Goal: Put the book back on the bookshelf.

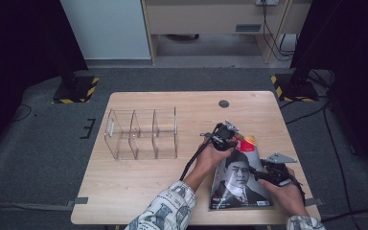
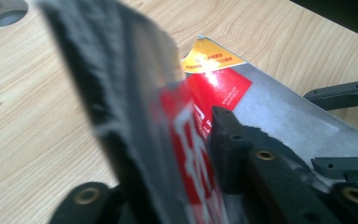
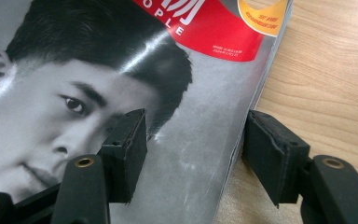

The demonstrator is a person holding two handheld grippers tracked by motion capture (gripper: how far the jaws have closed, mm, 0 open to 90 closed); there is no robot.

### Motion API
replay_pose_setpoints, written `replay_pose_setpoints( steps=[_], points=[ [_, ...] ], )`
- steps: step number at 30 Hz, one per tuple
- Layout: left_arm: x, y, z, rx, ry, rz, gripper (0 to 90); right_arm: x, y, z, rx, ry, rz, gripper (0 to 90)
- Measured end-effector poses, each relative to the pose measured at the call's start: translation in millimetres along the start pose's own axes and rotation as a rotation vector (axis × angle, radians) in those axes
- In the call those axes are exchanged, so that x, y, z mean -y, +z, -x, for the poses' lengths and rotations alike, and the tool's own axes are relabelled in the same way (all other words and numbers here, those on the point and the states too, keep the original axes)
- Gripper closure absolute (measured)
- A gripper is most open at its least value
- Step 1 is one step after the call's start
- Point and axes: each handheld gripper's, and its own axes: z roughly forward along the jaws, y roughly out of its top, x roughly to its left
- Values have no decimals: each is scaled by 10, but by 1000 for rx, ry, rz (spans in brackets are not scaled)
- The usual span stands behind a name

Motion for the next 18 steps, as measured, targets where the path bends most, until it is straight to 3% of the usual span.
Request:
replay_pose_setpoints(
  steps=[3,10,11,14,15,18],
  points=[
    [-9,-16,-2,4,-21,11,812,-4,6,-2,2,24,-6,386],
    [-38,-85,39,-6,-17,38,831,-13,18,22,0,65,-8,300],
    [-48,-101,42,2,-25,44,840,-22,8,54,-9,105,9,277],
    [-63,-127,57,6,-27,56,846,-39,-46,80,6,106,39,271],
    [-70,-140,67,4,-22,61,848,-48,-97,110,29,129,64,263],
    [-84,-177,64,-4,-10,60,856,-42,-123,149,37,151,76,336]
  ],
)
